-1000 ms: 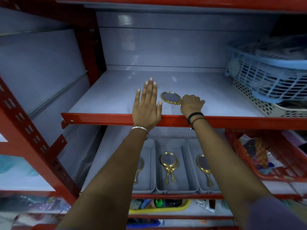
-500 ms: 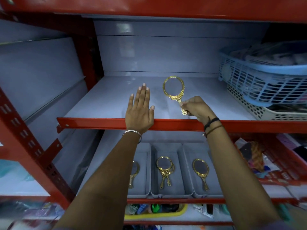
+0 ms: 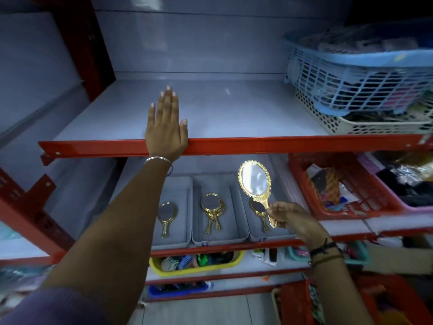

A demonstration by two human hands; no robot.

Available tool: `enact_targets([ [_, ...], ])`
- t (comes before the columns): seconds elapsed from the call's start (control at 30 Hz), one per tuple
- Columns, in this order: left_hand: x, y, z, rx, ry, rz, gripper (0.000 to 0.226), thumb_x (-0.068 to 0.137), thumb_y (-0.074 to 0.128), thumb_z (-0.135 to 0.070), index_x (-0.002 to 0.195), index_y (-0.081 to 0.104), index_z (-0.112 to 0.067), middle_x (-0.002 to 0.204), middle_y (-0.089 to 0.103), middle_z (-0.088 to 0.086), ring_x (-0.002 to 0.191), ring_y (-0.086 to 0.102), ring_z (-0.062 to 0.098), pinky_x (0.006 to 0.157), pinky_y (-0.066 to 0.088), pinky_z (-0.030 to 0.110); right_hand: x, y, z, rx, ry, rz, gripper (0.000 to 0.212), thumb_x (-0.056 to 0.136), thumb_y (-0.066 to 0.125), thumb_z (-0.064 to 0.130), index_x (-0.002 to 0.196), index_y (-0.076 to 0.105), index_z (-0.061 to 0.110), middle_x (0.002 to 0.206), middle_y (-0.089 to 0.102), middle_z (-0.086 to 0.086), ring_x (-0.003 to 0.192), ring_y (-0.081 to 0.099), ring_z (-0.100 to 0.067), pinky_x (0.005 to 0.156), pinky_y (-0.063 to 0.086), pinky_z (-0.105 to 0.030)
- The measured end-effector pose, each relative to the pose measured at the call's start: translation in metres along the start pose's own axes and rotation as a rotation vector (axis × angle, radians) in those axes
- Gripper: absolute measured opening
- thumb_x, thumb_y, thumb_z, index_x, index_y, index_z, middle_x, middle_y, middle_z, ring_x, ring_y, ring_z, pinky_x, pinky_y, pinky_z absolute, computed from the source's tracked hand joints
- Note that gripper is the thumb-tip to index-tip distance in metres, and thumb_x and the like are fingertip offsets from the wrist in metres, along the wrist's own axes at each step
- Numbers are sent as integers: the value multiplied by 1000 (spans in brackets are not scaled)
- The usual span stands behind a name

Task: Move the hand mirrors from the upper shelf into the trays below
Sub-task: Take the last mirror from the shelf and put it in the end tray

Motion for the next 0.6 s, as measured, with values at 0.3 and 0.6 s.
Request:
enact_targets([
  [0.3,0,4,-1,-14,-24,-51,64,92,34,-28,149,18,-4,159,17,13,148,15,26,121,14,43,92,-7,-65,-214,322,-278,41,86,61,15,49,47,7,19,38,6,34,42,-13,44,37,-19],
  [0.6,3,8,1,-22,-3,-96,64,91,27,-31,149,21,-5,158,22,12,148,19,26,120,16,43,141,-3,-116,-152,453,-392,29,87,61,10,63,44,7,37,47,-2,46,36,-14,36,33,-20],
])
Point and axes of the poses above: each hand's wrist, its own x-axis towards the middle knuckle, its own y-axis out of the palm, z = x × y, the point moved 2 cm from there along x, towards the middle knuckle
